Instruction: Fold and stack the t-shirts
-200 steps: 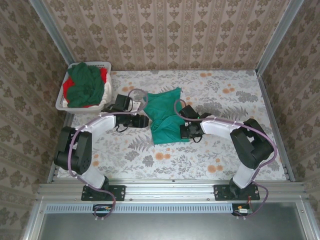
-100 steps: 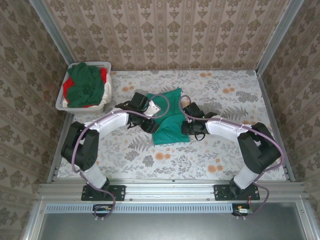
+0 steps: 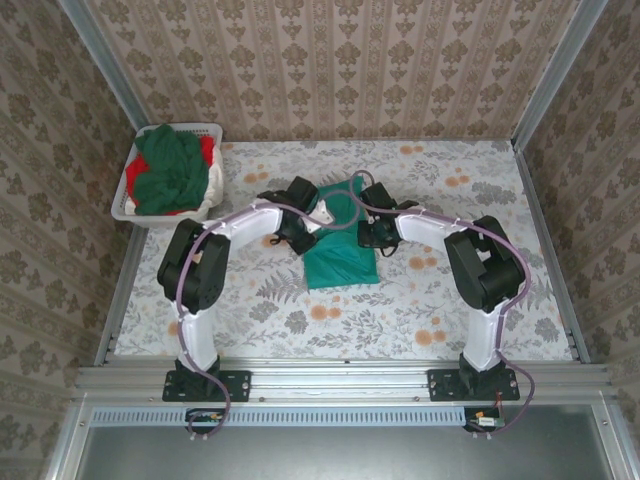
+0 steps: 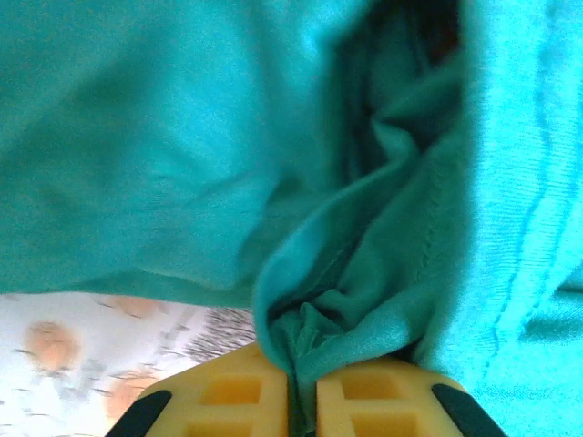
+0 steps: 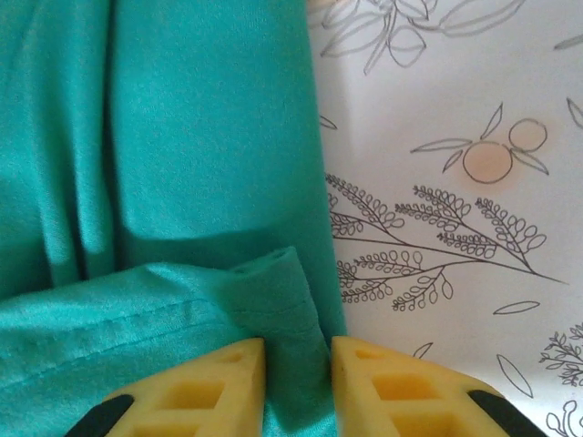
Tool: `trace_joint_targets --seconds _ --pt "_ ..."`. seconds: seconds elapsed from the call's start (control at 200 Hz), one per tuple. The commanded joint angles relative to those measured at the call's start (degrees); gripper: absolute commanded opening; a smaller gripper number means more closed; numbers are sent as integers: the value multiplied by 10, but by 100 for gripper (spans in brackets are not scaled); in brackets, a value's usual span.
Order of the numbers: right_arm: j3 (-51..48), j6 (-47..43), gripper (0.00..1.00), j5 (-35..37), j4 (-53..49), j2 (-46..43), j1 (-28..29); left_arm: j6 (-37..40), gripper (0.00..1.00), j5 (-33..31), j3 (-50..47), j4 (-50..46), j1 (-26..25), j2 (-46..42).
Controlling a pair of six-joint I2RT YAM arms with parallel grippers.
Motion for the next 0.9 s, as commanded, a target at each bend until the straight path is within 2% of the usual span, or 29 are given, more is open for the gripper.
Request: trace_joint_targets --seconds 0.0,0.125,0.17,0.24,0.29,0.315,0.335,0.365,0.415,0.435,0.445,0.455,0.53,0.615,0.7,0.845,0.895 --pt "-3 -6 26 18 -21 3 -2 -4 14 35 66 -32 24 18" --pt "-24 -2 23 20 -19 -5 -2 -41 16 77 139 -51 45 62" --pt "-31 -1 23 18 -15 -13 -2 -60 28 91 164 -57 55 79" --pt "-41 0 23 16 -11 -27 -2 -85 47 145 197 -71 73 102" --pt "-49 1 23 16 -11 -40 -2 -103 50 174 209 -76 75 108" --pt "-53 2 23 17 -10 -49 -1 -113 54 186 209 -71 94 106" --pt "-57 3 23 18 -9 -56 -1 -120 59 192 206 -63 98 102" --pt "-62 4 23 19 -8 -68 0 -134 73 194 201 -50 101 95" --pt "-72 8 23 21 -7 -92 3 -155 84 183 191 -35 106 80" --pt "-77 10 23 24 -5 -102 6 -164 91 174 186 -31 109 73" --pt "-78 10 23 27 -5 -107 7 -171 97 168 183 -28 110 70" --pt "-83 11 23 28 -3 -113 9 -175 99 164 181 -26 111 66" --pt "-105 15 25 27 19 -149 22 -216 100 159 127 11 127 20" --pt "-112 8 29 9 45 -162 31 -266 100 173 2 119 154 -62" --pt "-92 -13 40 6 49 -145 38 -292 100 164 -116 200 165 -141" --pt "-22 -115 65 15 42 -92 77 -286 100 156 -234 221 159 -212" --pt "-4 -163 70 5 54 -73 83 -284 99 158 -266 226 158 -221"
